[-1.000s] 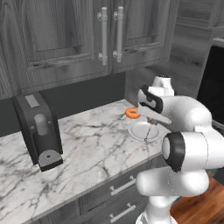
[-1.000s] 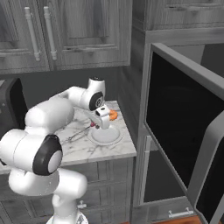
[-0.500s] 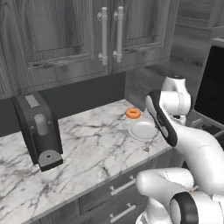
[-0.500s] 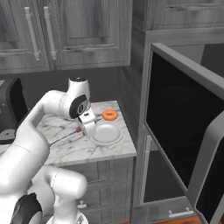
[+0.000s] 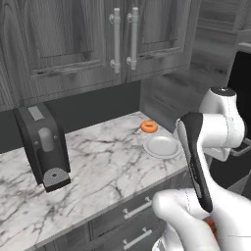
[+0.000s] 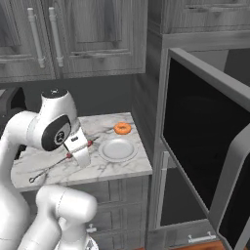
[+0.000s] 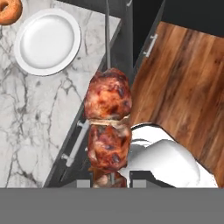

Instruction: Pick the kebab skewer from the counter and place it in the microwave.

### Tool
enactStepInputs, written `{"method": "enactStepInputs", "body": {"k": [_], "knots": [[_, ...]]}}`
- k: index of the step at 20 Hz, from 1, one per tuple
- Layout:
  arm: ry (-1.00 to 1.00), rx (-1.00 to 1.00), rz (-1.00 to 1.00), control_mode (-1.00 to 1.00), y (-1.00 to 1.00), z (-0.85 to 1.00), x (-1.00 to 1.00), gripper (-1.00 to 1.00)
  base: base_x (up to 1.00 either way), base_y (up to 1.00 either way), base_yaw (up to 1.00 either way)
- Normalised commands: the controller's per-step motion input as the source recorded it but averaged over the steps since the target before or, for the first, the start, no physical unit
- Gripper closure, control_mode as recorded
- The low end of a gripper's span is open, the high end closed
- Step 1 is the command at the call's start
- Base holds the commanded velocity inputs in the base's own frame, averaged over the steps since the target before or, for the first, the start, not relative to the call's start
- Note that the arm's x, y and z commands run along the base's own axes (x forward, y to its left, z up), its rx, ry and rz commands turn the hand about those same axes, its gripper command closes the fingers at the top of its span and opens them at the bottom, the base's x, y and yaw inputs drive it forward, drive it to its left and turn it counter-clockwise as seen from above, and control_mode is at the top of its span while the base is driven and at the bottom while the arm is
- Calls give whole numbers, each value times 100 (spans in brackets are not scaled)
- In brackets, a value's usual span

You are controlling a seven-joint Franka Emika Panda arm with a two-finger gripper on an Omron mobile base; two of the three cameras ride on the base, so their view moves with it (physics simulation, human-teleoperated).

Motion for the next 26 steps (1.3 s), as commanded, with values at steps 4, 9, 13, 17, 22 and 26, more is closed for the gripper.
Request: {"method": "enactStepInputs", "body": {"k": [4, 9, 13, 17, 22, 26], "knots": [[-7, -2, 6, -100, 0, 19, -50, 100, 0, 0, 0], [0, 0, 0, 100, 0, 0, 0, 100, -44, 2, 5], [0, 0, 0, 100, 0, 0, 0, 100, -100, 1, 4], [0, 0, 0, 100, 0, 0, 0, 100, -100, 0, -12], [0, 0, 0, 100, 0, 0, 0, 100, -66, 1, -72], [0, 0, 0, 100, 0, 0, 0, 100, -3, 6, -97]]}}
